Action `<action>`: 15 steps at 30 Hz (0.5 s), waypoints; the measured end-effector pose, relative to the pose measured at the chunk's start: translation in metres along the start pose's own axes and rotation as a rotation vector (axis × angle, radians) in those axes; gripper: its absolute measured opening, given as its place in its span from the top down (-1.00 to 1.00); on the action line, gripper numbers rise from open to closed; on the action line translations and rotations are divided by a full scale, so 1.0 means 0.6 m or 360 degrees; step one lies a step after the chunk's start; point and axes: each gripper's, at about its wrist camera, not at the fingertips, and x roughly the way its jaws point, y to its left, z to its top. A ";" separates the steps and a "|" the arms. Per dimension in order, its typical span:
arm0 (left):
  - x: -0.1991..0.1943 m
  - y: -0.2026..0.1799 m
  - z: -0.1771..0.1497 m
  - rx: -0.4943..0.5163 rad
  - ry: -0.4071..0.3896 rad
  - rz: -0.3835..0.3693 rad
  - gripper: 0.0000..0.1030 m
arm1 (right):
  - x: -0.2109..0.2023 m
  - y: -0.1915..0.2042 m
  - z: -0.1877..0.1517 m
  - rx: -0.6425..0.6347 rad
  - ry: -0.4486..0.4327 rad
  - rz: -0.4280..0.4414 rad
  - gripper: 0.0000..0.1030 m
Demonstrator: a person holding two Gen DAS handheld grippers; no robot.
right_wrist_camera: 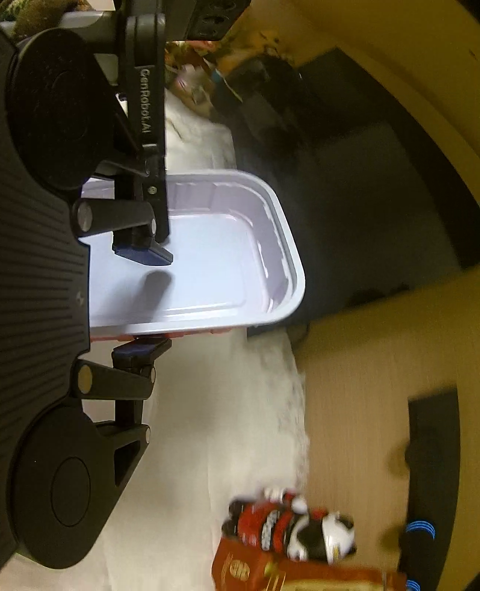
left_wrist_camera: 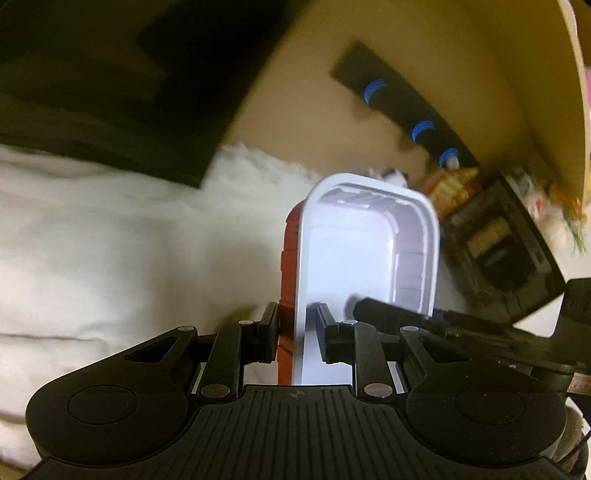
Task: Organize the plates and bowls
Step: 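Lift the lavender tray with both tools and carry it over the bowl stack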
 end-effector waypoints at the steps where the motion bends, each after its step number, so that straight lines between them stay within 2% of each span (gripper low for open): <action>1: 0.018 -0.007 -0.002 -0.0004 0.0040 -0.0007 0.50 | 0.000 -0.014 -0.001 0.0014 0.0004 -0.0019 0.17; 6: 0.093 -0.012 -0.021 -0.0099 0.0147 0.0031 0.48 | 0.021 -0.092 -0.014 0.0024 0.0114 -0.0029 0.17; 9: 0.135 -0.011 -0.030 -0.0144 0.0179 0.0118 0.47 | 0.046 -0.145 -0.022 0.0091 0.0200 0.0017 0.17; 15: 0.159 -0.014 -0.041 -0.0184 0.0199 0.0271 0.52 | 0.096 -0.197 -0.045 0.0150 0.0308 0.0136 0.17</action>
